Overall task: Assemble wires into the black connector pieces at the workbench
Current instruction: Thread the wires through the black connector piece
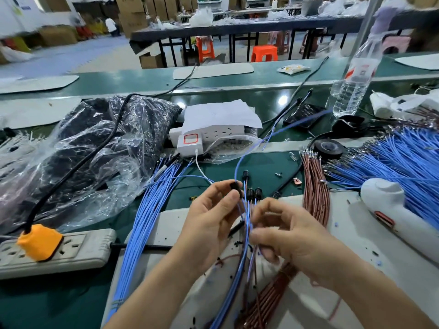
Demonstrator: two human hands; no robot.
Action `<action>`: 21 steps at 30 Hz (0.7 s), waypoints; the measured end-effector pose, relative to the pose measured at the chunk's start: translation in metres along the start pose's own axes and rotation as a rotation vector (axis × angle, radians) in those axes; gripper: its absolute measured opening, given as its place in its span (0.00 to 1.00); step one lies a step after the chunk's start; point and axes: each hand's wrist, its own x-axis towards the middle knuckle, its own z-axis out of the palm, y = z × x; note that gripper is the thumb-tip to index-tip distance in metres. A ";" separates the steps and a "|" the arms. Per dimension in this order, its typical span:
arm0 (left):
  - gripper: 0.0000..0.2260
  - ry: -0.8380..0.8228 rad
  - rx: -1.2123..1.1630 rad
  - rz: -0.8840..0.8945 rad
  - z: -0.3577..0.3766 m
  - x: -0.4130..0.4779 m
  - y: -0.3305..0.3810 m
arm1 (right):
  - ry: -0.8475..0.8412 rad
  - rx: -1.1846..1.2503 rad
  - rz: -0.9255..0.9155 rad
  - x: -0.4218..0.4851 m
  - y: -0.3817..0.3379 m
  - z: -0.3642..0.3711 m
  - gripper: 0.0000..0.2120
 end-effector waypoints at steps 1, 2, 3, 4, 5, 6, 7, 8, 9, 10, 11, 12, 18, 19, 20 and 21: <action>0.07 0.032 -0.098 -0.032 0.000 0.002 0.002 | -0.139 -0.012 0.066 -0.003 -0.003 -0.002 0.12; 0.08 0.059 -0.177 -0.052 -0.001 0.005 0.004 | -0.277 -0.031 0.122 -0.006 -0.006 -0.003 0.13; 0.08 0.081 -0.238 -0.065 -0.002 0.006 0.006 | -0.393 -0.040 0.166 -0.008 -0.009 -0.005 0.13; 0.09 0.093 -0.279 -0.077 -0.003 0.007 0.007 | -0.474 -0.041 0.197 -0.009 -0.012 -0.006 0.13; 0.10 0.096 -0.296 -0.090 -0.003 0.007 0.007 | -0.528 -0.040 0.221 -0.010 -0.015 -0.007 0.14; 0.11 0.090 -0.293 -0.107 -0.002 0.006 0.006 | -0.567 -0.038 0.244 -0.010 -0.017 -0.009 0.14; 0.13 0.084 -0.284 -0.125 -0.001 0.005 0.006 | -0.600 -0.041 0.269 -0.011 -0.020 -0.011 0.15; 0.15 0.083 -0.282 -0.139 0.000 0.005 0.005 | -0.626 -0.052 0.292 -0.011 -0.022 -0.013 0.15; 0.16 0.096 -0.296 -0.145 0.001 0.007 0.005 | -0.653 -0.075 0.310 -0.012 -0.024 -0.014 0.15; 0.18 0.124 -0.329 -0.143 0.000 0.009 0.007 | -0.683 -0.120 0.319 -0.012 -0.024 -0.015 0.15; 0.19 0.161 -0.370 -0.135 -0.003 0.011 0.009 | -0.713 -0.181 0.320 -0.011 -0.024 -0.014 0.15; 0.19 0.193 -0.410 -0.125 -0.005 0.013 0.011 | -0.739 -0.242 0.323 -0.011 -0.023 -0.012 0.16; 0.18 0.220 -0.450 -0.123 -0.008 0.012 0.009 | -0.838 -0.283 0.368 -0.008 -0.017 -0.008 0.16; 0.17 0.215 -0.421 -0.108 -0.008 0.011 0.009 | -0.788 -0.253 0.350 -0.008 -0.014 -0.006 0.14; 0.15 0.202 -0.384 -0.092 -0.007 0.011 0.009 | -0.694 -0.189 0.340 -0.008 -0.011 -0.003 0.12; 0.14 0.181 -0.339 -0.079 -0.007 0.010 0.009 | -0.575 -0.105 0.326 -0.007 -0.007 -0.001 0.10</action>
